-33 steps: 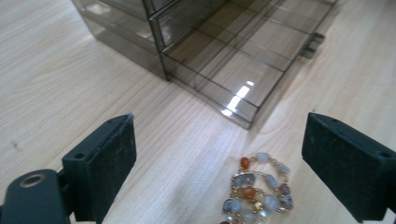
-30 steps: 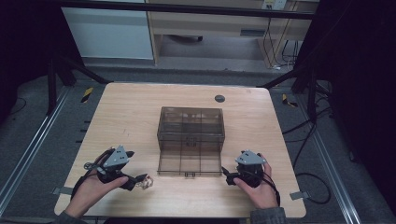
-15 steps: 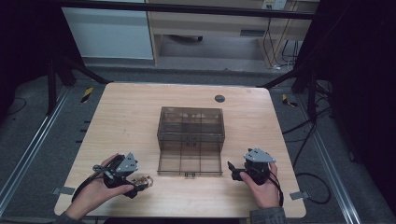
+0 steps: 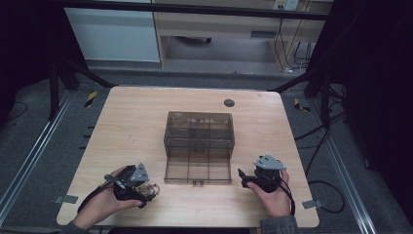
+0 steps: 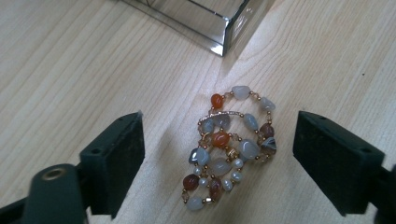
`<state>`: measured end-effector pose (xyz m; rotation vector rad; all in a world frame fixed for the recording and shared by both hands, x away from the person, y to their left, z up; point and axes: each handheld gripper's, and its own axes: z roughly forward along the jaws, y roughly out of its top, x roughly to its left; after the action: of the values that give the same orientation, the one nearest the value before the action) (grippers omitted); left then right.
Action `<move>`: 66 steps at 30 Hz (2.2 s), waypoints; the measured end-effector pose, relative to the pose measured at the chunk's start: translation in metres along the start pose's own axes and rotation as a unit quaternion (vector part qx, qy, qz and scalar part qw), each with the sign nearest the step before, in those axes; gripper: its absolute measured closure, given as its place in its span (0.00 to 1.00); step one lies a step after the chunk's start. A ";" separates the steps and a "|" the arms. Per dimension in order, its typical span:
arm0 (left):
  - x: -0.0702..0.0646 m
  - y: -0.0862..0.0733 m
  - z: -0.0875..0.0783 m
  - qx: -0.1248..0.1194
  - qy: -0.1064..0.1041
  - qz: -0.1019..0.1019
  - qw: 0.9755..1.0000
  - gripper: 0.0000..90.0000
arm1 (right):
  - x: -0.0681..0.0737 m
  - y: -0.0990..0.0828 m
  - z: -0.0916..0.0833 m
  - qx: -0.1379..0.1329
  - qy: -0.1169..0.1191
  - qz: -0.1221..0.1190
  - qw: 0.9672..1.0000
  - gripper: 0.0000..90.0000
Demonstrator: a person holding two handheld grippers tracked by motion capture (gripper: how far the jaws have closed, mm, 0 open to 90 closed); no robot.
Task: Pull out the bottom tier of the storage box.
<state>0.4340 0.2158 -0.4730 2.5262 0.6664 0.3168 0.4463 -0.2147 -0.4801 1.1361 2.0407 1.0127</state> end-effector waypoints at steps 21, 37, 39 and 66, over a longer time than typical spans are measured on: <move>0.000 -0.002 0.006 0.011 -0.017 -0.017 1.000 0.47 | 0.001 -0.001 0.003 0.005 0.002 0.007 1.000 0.13; 0.006 -0.004 0.003 0.004 -0.029 -0.038 0.999 0.88 | 0.004 -0.001 0.004 0.008 0.004 0.005 1.000 0.16; 0.007 -0.004 0.002 0.004 -0.025 -0.038 0.999 0.89 | 0.004 -0.001 0.004 0.009 0.003 0.003 1.000 0.16; 0.006 0.019 -0.038 -0.046 -0.022 -0.019 0.999 0.91 | 0.003 -0.001 0.005 0.006 0.004 0.004 1.000 0.15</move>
<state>0.4335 0.2202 -0.4308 2.4220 0.6675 0.2725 0.4477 -0.2106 -0.4841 1.1488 2.0528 1.0129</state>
